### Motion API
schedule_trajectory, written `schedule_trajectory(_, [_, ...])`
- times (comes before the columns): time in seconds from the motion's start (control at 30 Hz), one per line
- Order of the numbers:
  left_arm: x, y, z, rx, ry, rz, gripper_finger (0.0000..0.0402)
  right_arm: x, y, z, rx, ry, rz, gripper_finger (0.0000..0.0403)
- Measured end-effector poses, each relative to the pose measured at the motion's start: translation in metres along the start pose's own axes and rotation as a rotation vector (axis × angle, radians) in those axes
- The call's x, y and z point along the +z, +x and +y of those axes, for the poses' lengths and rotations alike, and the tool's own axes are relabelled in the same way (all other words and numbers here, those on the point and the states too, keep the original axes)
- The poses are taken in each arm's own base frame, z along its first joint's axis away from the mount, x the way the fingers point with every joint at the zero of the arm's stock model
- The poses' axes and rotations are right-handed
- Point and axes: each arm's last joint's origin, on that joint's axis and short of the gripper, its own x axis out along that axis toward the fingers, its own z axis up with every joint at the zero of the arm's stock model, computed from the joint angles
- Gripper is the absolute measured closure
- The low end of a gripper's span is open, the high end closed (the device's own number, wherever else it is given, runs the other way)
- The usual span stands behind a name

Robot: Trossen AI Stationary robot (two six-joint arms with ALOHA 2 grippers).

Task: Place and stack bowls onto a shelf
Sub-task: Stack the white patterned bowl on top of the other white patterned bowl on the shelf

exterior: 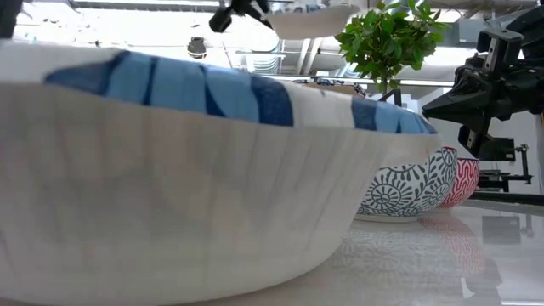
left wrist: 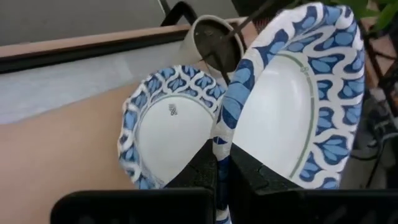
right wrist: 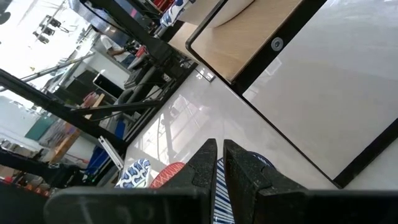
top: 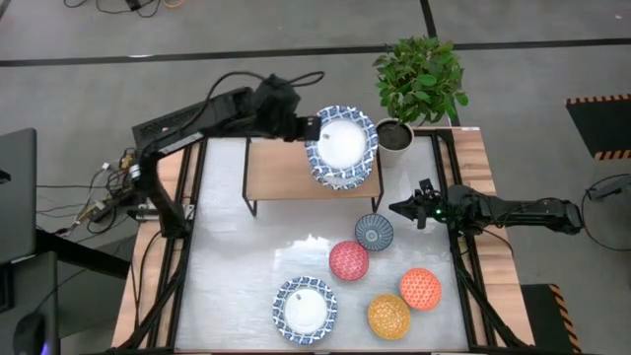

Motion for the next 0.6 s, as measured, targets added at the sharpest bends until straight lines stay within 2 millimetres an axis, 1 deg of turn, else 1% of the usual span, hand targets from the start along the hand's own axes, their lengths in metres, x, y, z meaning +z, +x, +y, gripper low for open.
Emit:
schedule_trajectory(0.13, [0.007,0.028,0.007,0.046,0.028,0.068,0.0401,0.000,0.000,0.000,0.000,0.000,0.000,0.0346])
schedule_trajectory(0.23, [0.007,0.047,0.015,0.087,0.045,0.116,0.0401,0.000,0.000,0.000,0.000,0.000,0.000,0.0346])
schedule_trajectory(0.37, [0.005,0.067,0.023,0.127,0.074,0.156,0.0401,0.000,0.000,0.000,0.000,0.000,0.000,0.0346])
schedule_trajectory(0.43, [0.004,0.073,0.025,0.142,0.079,0.170,0.0401,0.000,0.000,0.000,0.000,0.000,0.001,0.0346])
schedule_trajectory(0.6, [0.002,0.077,0.029,0.153,0.086,0.185,0.0401,0.000,0.000,0.000,0.000,0.000,0.000,0.0346])
